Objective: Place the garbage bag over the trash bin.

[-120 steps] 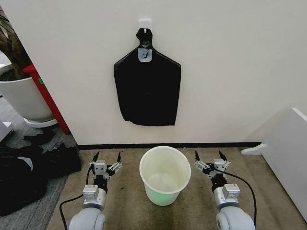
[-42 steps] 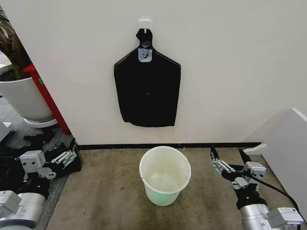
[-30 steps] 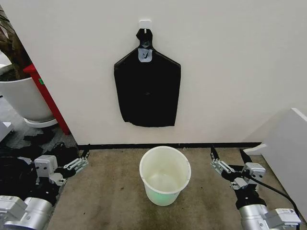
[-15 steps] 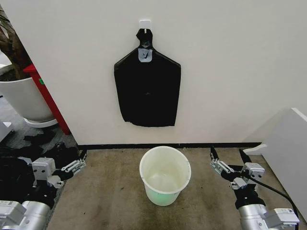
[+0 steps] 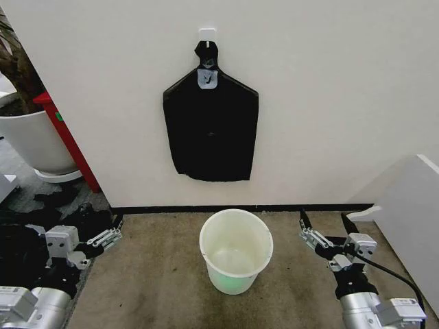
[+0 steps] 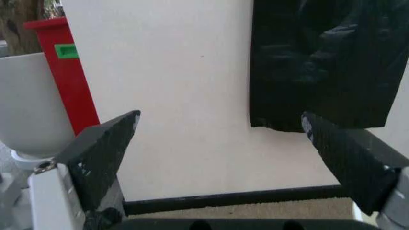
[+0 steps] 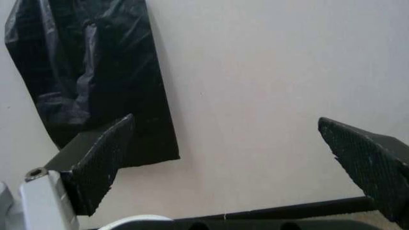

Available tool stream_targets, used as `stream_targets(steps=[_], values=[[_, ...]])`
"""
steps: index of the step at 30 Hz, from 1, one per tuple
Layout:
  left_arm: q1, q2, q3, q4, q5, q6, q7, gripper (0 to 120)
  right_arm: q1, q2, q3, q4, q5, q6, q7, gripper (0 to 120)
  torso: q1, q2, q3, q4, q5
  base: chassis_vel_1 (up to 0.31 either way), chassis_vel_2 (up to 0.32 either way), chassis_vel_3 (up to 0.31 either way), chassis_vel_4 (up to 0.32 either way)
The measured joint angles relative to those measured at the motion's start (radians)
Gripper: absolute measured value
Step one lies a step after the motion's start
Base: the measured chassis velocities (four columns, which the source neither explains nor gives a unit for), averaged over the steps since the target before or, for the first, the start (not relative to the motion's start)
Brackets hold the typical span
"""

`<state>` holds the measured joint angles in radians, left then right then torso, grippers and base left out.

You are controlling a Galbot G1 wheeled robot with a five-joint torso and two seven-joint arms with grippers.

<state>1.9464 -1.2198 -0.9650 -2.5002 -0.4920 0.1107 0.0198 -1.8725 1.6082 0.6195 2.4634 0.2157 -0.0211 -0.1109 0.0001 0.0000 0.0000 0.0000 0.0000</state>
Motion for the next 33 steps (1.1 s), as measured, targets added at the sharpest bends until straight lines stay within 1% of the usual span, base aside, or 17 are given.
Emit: stream_targets(steps=[4,5,7,8,10,12,15,18,21,24,29,33], values=[[0.0,0.002,0.001,0.0,-0.011,-0.01,0.009,100,0.0,0.0,-0.001,0.0,-0.001,0.001,0.0,100,0.0,0.0,0.0,0.0,0.0,0.0,0.0,0.0,0.0],[-0.005,0.009,0.001,0.0,-0.031,-0.012,0.01,100,0.0,0.0,-0.001,0.0,-0.001,0.001,-0.001,100,0.0,0.0,0.0,0.0004,0.0,0.0,0.0,0.0,0.0],[-0.024,0.029,-0.002,0.0,-0.061,-0.022,0.011,100,0.0,0.0,0.0,0.0,-0.001,0.001,-0.001,100,0.0,0.0,0.0,-0.0002,-0.0001,0.0,0.0,0.0,0.0],[-0.024,0.029,-0.002,0.0,-0.061,-0.022,0.011,100,0.0,0.0,0.0,0.0,-0.001,0.001,-0.001,100,0.0,0.0,0.0,-0.0002,-0.0001,0.0,0.0,0.0,0.0],[-0.025,0.031,-0.003,0.0,-0.051,-0.044,0.017,100,0.0,0.0,0.0,-0.002,-0.001,0.001,-0.001,100,0.0,0.0,0.0,-0.0004,-0.0001,0.0,0.0,0.0,0.0],[-0.005,0.011,0.001,0.0,-0.027,-0.075,0.025,100,0.0,0.0,-0.001,-0.006,-0.001,0.001,-0.001,100,0.0,0.0,0.0,0.0001,0.0,0.0,0.0,0.0,0.0],[0.016,-0.001,0.001,0.0,-0.01,-0.092,0.03,100,0.001,0.0,-0.001,-0.008,0.0,0.002,-0.003,100,0.0,0.0,0.0,0.0002,0.0,0.0,0.0,0.0,0.0],[0.018,0.003,-0.002,0.0,-0.01,-0.092,0.029,100,0.004,0.0,0.0,-0.008,0.001,0.002,-0.003,100,0.0,0.0,0.0,0.0001,0.0,0.0,0.0,0.0,0.0],[0.011,0.018,-0.009,0.0,-0.028,-0.071,0.011,100,0.009,0.0,0.0,-0.006,0.005,-0.001,0.0,100,0.0,0.0,0.0,0.0,0.0,0.0,0.0,0.0,0.0],[0.01,0.015,-0.006,0.0,-0.026,-0.066,0.009,100,0.01,0.0,0.0,-0.006,0.005,-0.002,0.0,100,0.0,0.0,0.0,-0.0001,0.0,0.0,0.0,0.0,0.0],[0.027,-0.007,0.002,0.0,0.012,-0.086,0.018,100,0.009,0.0,0.002,-0.008,0.005,0.0,0.001,100,0.0,-0.001,0.0,0.0001,0.0,0.0,0.0,0.0,0.0],[0.03,-0.009,-0.004,0.004,0.031,-0.103,0.027,100,0.009,0.0,0.002,-0.009,0.005,0.0,0.001,100,0.0,-0.001,0.0,0.0,0.0001,0.0,0.0,0.0,0.0]])
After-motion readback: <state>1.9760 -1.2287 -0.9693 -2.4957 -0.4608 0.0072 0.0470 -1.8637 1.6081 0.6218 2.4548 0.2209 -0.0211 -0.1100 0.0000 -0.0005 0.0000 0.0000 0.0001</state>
